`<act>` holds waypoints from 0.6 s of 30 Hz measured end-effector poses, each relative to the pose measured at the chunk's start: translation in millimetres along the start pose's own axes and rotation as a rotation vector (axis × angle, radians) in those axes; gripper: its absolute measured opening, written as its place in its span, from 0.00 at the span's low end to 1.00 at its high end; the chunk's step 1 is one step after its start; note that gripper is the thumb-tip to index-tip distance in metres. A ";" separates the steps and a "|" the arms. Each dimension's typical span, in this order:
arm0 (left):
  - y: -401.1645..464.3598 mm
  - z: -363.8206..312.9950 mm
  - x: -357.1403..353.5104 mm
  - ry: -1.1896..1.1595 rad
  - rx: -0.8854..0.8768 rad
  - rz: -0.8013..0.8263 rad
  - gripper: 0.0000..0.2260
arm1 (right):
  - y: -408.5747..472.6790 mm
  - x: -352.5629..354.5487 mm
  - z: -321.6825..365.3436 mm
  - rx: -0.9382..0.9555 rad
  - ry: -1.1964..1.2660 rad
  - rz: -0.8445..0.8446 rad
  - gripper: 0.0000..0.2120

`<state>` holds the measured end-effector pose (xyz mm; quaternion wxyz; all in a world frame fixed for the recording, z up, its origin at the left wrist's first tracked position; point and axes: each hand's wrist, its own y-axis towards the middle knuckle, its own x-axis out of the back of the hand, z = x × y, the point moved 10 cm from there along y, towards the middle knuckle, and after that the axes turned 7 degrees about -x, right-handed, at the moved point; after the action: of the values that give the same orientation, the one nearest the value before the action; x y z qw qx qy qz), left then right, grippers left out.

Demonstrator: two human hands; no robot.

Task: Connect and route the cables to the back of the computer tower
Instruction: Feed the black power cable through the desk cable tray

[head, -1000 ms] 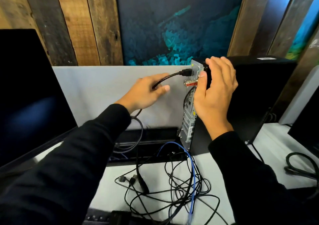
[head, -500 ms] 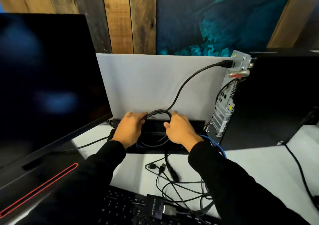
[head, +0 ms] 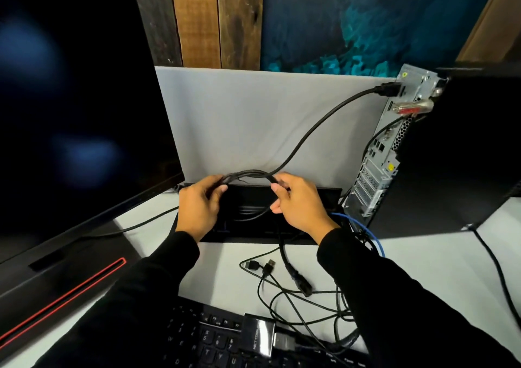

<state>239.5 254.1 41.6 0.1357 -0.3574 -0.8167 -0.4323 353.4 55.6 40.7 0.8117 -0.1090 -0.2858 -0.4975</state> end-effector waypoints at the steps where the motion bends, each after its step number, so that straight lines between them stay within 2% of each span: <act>1: 2.1 -0.3 1.5 -0.003 -0.009 0.012 0.09 | 1.6 -0.7 0.7 -0.004 -0.010 0.013 0.10; 4: 3.6 0.1 -9.6 -0.020 -0.052 0.177 0.12 | 4.9 -2.4 -12.8 -0.058 -0.206 0.037 0.08; 6: -2.9 1.3 -25.2 0.000 -0.078 0.320 0.14 | 6.7 -0.4 -27.9 -0.105 -0.329 0.027 0.20; 8: -8.1 2.4 -36.1 0.011 -0.071 0.387 0.14 | 6.3 1.3 -32.5 -0.120 -0.400 0.020 0.25; 10: -9.2 3.3 -42.0 0.036 -0.059 0.399 0.15 | 4.2 -0.1 -27.8 -0.093 -0.463 0.036 0.25; 13: -14.2 12.5 -49.5 0.084 0.011 0.431 0.15 | 5.4 -6.0 -36.7 -0.155 -0.420 0.060 0.23; 16: -21.1 20.9 -54.1 0.244 0.038 0.464 0.17 | -3.0 -20.2 -47.1 -0.218 -0.504 0.181 0.11; 18: -24.0 20.3 -53.3 0.319 0.030 0.479 0.18 | -6.6 -25.9 -52.8 -0.245 -0.505 0.192 0.14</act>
<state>262.1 236.6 -13.2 0.3660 -0.4657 -0.6837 -0.4264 357.5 47.4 -17.8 0.7389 -0.3531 -0.4051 -0.4064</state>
